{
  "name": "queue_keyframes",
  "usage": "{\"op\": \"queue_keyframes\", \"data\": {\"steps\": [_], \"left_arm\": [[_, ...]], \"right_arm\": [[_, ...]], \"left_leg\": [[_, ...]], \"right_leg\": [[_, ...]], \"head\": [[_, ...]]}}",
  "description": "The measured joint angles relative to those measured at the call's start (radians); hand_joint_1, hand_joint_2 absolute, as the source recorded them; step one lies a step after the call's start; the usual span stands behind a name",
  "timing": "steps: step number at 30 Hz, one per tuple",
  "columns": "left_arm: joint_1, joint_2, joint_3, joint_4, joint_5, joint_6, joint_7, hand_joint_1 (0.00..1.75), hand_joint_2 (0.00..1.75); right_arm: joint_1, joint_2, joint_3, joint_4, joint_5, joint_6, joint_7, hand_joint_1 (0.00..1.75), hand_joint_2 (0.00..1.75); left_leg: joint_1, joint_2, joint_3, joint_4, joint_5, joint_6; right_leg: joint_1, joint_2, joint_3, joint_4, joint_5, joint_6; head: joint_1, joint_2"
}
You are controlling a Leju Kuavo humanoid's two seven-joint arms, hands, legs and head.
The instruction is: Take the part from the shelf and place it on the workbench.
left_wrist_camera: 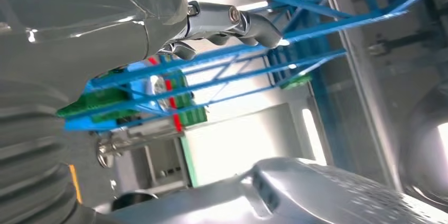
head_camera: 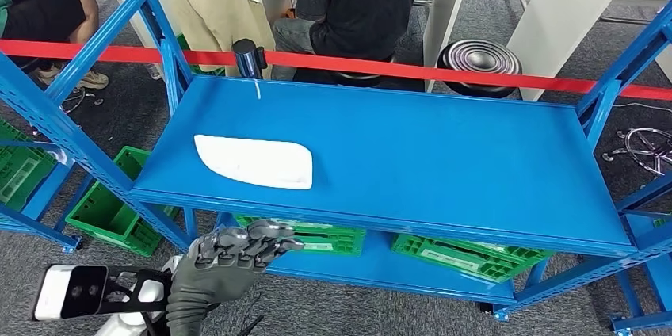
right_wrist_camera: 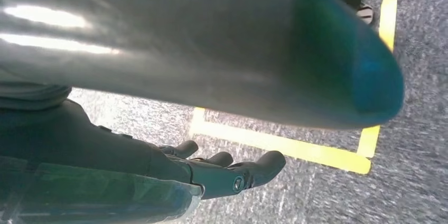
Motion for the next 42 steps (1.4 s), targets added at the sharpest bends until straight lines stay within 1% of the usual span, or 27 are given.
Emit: {"op": "queue_keyframes", "data": {"steps": [1, 2, 3, 5, 12, 14, 15, 16, 18, 19, 20, 22, 24, 25, 27, 28, 29, 30, 31, 32, 34, 35, 36, 38, 39, 40, 42], "left_arm": [[0.004, 0.001, 0.003, 0.000, -0.021, 0.012, -0.001, 0.00, 1.75], [0.009, 0.002, 0.006, 0.000, -0.046, 0.024, -0.002, 0.00, 1.75], [0.014, 0.003, 0.009, 0.000, -0.073, 0.037, -0.002, 0.00, 1.75], [0.024, 0.004, 0.015, 0.002, -0.118, 0.061, 0.001, 0.00, 1.75], [0.029, 0.004, 0.017, 0.004, -0.135, 0.074, 0.004, 0.00, 1.75], [0.034, 0.005, 0.021, 0.006, -0.145, 0.091, 0.010, 0.00, 1.75], [0.037, 0.007, 0.024, 0.009, -0.150, 0.102, 0.014, 0.00, 1.75], [0.048, 0.008, 0.031, 0.014, -0.188, 0.139, 0.019, 0.00, 1.75], [0.065, 0.016, 0.042, 0.016, -0.472, 0.351, 0.062, 0.00, 1.75], [0.072, 0.020, 0.046, 0.016, -0.647, 0.479, 0.098, 0.00, 1.75], [0.071, 0.024, 0.044, 0.014, -0.807, 0.592, 0.142, 0.00, 1.75], [0.069, 0.027, 0.039, 0.016, -0.964, 0.701, 0.219, 0.00, 1.75], [0.066, 0.029, 0.035, 0.022, -1.095, 0.780, 0.287, 0.00, 1.75], [0.065, 0.029, 0.033, 0.027, -1.152, 0.808, 0.317, 0.00, 1.75], [0.065, 0.029, 0.031, 0.041, -1.230, 0.836, 0.358, 0.00, 1.75], [0.066, 0.029, 0.030, 0.047, -1.249, 0.840, 0.369, 0.00, 1.75], [0.067, 0.030, 0.028, 0.053, -1.259, 0.842, 0.375, 0.00, 1.75], [0.068, 0.030, 0.027, 0.058, -1.263, 0.843, 0.377, 0.00, 1.75], [0.068, 0.030, 0.025, 0.061, -1.265, 0.843, 0.379, 0.00, 1.75], [0.068, 0.030, 0.025, 0.063, -1.267, 0.843, 0.380, 0.00, 1.75], [0.067, 0.030, 0.023, 0.066, -1.268, 0.845, 0.381, 0.00, 1.75], [0.067, 0.031, 0.022, 0.066, -1.268, 0.845, 0.382, 0.00, 1.75], [0.066, 0.031, 0.022, 0.067, -1.268, 0.847, 0.382, 0.00, 1.75], [0.066, 0.032, 0.021, 0.070, -1.268, 0.848, 0.382, 0.00, 1.75], [0.066, 0.033, 0.021, 0.070, -1.269, 0.849, 0.382, 0.00, 1.75], [0.066, 0.033, 0.021, 0.071, -1.272, 0.851, 0.383, 0.00, 1.75], [0.067, 0.034, 0.021, 0.072, -1.297, 0.856, 0.397, 0.00, 1.75]], "right_arm": [[0.000, -0.003, 0.000, -0.002, -0.005, 0.000, 0.000, 0.00, 0.00], [0.001, -0.004, 0.000, -0.003, -0.011, 0.000, 0.000, 0.00, 0.00], [0.003, -0.006, 0.001, -0.004, -0.018, 0.000, -0.001, 0.00, 0.00], [0.008, -0.007, 0.001, -0.005, -0.031, 0.000, -0.005, 0.00, 0.00], [0.012, -0.007, 0.002, -0.005, -0.038, 0.000, -0.009, 0.00, 0.00], [0.013, -0.006, 0.003, -0.005, -0.044, 0.001, -0.013, 0.00, 0.00], [0.014, -0.006, 0.004, -0.005, -0.048, 0.002, -0.016, 0.00, 0.00], [0.015, -0.005, 0.006, -0.004, -0.056, 0.004, -0.021, 0.00, 0.00], [0.019, 0.001, 0.009, -0.001, -0.085, 0.003, -0.034, 0.00, 0.00], [0.022, 0.004, 0.010, -0.001, -0.101, -0.001, -0.039, 0.00, 0.00], [0.025, 0.006, 0.010, -0.003, -0.113, -0.010, -0.041, 0.00, 0.00], [0.035, 0.006, 0.011, -0.017, -0.120, -0.031, -0.032, 0.00, 0.00], [0.044, 0.004, 0.012, -0.036, -0.122, -0.051, -0.016, 0.00, 0.00], [0.047, 0.002, 0.012, -0.045, -0.123, -0.059, -0.009, 0.00, 0.00], [0.051, -0.001, 0.013, -0.058, -0.123, -0.068, 0.002, 0.00, 0.00], [0.053, -0.003, 0.013, -0.063, -0.123, -0.071, 0.005, 0.00, 0.00], [0.057, -0.004, 0.014, -0.066, -0.123, -0.073, 0.007, 0.00, 0.00], [0.059, -0.006, 0.014, -0.070, -0.123, -0.073, 0.009, 0.00, 0.00], [0.061, -0.007, 0.014, -0.073, -0.123, -0.074, 0.009, 0.00, 0.00], [0.062, -0.008, 0.014, -0.076, -0.123, -0.074, 0.010, 0.00, 0.00], [0.061, -0.010, 0.014, -0.081, -0.123, -0.074, 0.010, 0.00, 0.00], [0.060, -0.010, 0.014, -0.084, -0.123, -0.074, 0.010, 0.00, 0.00], [0.061, -0.010, 0.014, -0.085, -0.123, -0.074, 0.010, 0.00, 0.00], [0.062, -0.009, 0.014, -0.090, -0.123, -0.074, 0.010, 0.00, 0.00], [0.063, -0.009, 0.015, -0.091, -0.123, -0.074, 0.010, 0.00, 0.00], [0.064, -0.009, 0.015, -0.093, -0.123, -0.075, 0.010, 0.00, 0.00], [0.064, -0.010, 0.015, -0.095, -0.122, -0.075, 0.010, 0.00, 0.00]], "left_leg": [[-0.002, 0.000, -0.002, 0.007, -0.005, -0.005], [-0.004, 0.000, -0.004, 0.014, -0.009, -0.009], [-0.005, 0.000, -0.006, 0.018, -0.012, -0.013], [-0.005, 0.001, -0.007, 0.020, -0.013, -0.016], [-0.004, 0.001, -0.007, 0.022, -0.014, -0.017], [-0.001, -0.001, -0.021, 0.054, -0.039, -0.028], [0.004, -0.002, -0.038, 0.092, -0.062, -0.036], [0.012, -0.003, -0.076, 0.168, -0.093, -0.047], [0.026, -0.003, -0.065, 0.139, -0.070, -0.055], [0.029, -0.004, -0.050, 0.101, -0.048, -0.054], [0.027, -0.004, -0.015, 0.027, -0.019, -0.049], [0.022, -0.005, -0.012, 0.020, -0.018, -0.036], [0.022, -0.003, -0.001, 0.003, -0.006, -0.021], [0.023, -0.001, 0.005, -0.005, -0.001, -0.015], [0.017, 0.002, 0.004, -0.008, 0.002, -0.007], [0.013, 0.002, 0.003, -0.008, 0.001, -0.005], [0.009, 0.001, 0.003, -0.007, 0.001, -0.004], [0.006, -0.001, 0.003, -0.006, 0.001, -0.004], [0.004, -0.002, 0.003, -0.005, 0.000, -0.004], [0.003, -0.003, 0.003, -0.002, -0.002, -0.006], [-0.001, -0.004, 0.000, 0.009, -0.009, -0.013], [-0.003, -0.004, -0.002, 0.014, -0.012, -0.017], [-0.005, -0.004, -0.004, 0.018, -0.014, -0.020], [-0.002, -0.004, -0.007, 0.024, -0.020, -0.025], [0.000, -0.004, -0.014, 0.040, -0.032, -0.030], [0.003, -0.004, -0.027, 0.070, -0.053, -0.037], [0.013, -0.004, -0.084, 0.192, -0.116, -0.054]], "right_leg": [[0.001, -0.002, 0.029, -0.057, 0.018, -0.003], [0.003, -0.003, 0.047, -0.090, 0.028, -0.010], [0.005, -0.004, 0.051, -0.097, 0.029, -0.018], [0.007, -0.003, 0.052, -0.098, 0.031, -0.026], [0.002, -0.002, 0.053, -0.100, 0.033, -0.029], [-0.004, -0.002, 0.056, -0.101, 0.033, -0.037], [-0.007, -0.002, 0.057, -0.102, 0.032, -0.040], [-0.007, -0.001, 0.058, -0.102, 0.032, -0.043], [-0.005, 0.002, 0.059, -0.102, 0.031, -0.041], [-0.004, 0.003, 0.059, -0.103, 0.032, -0.037], [-0.003, 0.004, 0.058, -0.104, 0.032, -0.031], [-0.004, 0.004, 0.058, -0.107, 0.034, -0.016], [-0.004, 0.002, 0.047, -0.085, 0.021, -0.012], [-0.003, 0.001, 0.030, -0.049, 0.002, -0.015], [-0.001, 0.000, -0.032, 0.078, -0.054, -0.028], [0.000, 0.000, -0.061, 0.137, -0.074, -0.029], [0.000, 0.000, -0.077, 0.169, -0.082, -0.027], [0.000, 0.000, -0.072, 0.158, -0.071, -0.021], [0.000, 0.000, -0.047, 0.106, -0.047, -0.013], [0.000, -0.001, -0.010, 0.029, -0.018, -0.007], [0.003, -0.002, 0.044, -0.079, 0.021, -0.010], [0.005, -0.002, 0.054, -0.100, 0.028, -0.016], [0.008, -0.002, 0.054, -0.098, 0.029, -0.023], [0.003, -0.001, 0.056, -0.101, 0.030, -0.032], [0.000, -0.001, 0.058, -0.102, 0.031, -0.037], [-0.004, 0.000, 0.059, -0.103, 0.032, -0.041], [-0.003, 0.000, 0.059, -0.103, 0.031, -0.045]], "head": [[-0.001, 0.000], [-0.001, 0.000], [-0.002, 0.000], [-0.001, 0.000], [-0.001, 0.000], [-0.004, 0.000], [-0.005, 0.000], [-0.006, 0.000], [-0.006, 0.000], [-0.006, 0.000], [-0.006, 0.000], [-0.006, 0.000], [-0.004, 0.000], [-0.002, 0.000], [0.000, 0.000], [0.000, 0.000], [0.000, 0.000], [0.000, 0.000], [0.000, 0.000], [0.000, 0.000], [-0.001, 0.000], [-0.001, 0.000], [-0.002, 0.000], [-0.002, 0.000], [-0.003, 0.000], [-0.004, 0.000], [-0.006, 0.000]]}}
